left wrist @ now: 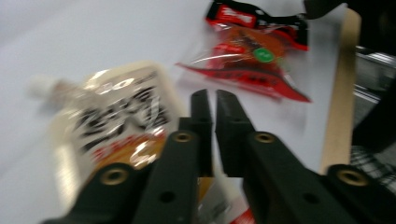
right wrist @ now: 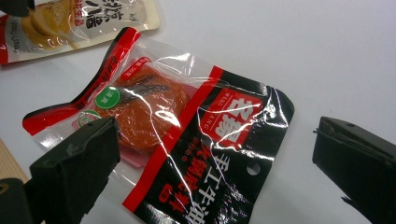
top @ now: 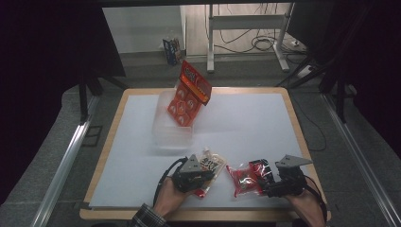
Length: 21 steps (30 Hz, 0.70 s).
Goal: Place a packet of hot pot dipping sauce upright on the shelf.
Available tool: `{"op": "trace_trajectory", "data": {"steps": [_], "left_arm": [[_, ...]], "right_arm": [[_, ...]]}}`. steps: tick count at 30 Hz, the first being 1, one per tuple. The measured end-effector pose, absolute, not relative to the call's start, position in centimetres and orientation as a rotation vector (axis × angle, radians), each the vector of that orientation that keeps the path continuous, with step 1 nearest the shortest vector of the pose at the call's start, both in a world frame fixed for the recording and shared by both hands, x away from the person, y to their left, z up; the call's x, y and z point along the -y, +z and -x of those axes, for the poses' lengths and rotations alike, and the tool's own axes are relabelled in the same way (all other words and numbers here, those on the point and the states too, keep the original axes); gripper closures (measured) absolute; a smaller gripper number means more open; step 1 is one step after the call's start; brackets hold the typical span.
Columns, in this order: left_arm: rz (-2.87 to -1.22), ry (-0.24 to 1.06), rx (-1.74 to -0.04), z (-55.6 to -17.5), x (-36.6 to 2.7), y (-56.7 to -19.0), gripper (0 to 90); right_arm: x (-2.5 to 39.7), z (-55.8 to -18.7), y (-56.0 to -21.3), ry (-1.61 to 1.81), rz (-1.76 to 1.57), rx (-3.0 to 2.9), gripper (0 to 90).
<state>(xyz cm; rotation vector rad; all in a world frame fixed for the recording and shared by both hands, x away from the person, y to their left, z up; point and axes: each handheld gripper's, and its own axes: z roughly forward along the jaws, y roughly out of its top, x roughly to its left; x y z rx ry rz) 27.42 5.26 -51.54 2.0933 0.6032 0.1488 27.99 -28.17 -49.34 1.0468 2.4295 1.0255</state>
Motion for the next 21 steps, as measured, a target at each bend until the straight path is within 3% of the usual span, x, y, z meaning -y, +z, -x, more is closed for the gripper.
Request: {"op": "trace_trajectory", "data": {"steps": [3,21], "left_arm": [[-2.107,0.102,-0.568,-27.7,-3.7,-51.6,89.8],[-2.187,0.130,-0.495,-28.7,2.7,-52.2,89.3]], "right_arm": [[28.3,-27.9,-49.4,1.022,-1.045,-2.430,0.3],[29.3,-27.1,-49.4,0.995,-1.070,-2.404,0.3]]}}
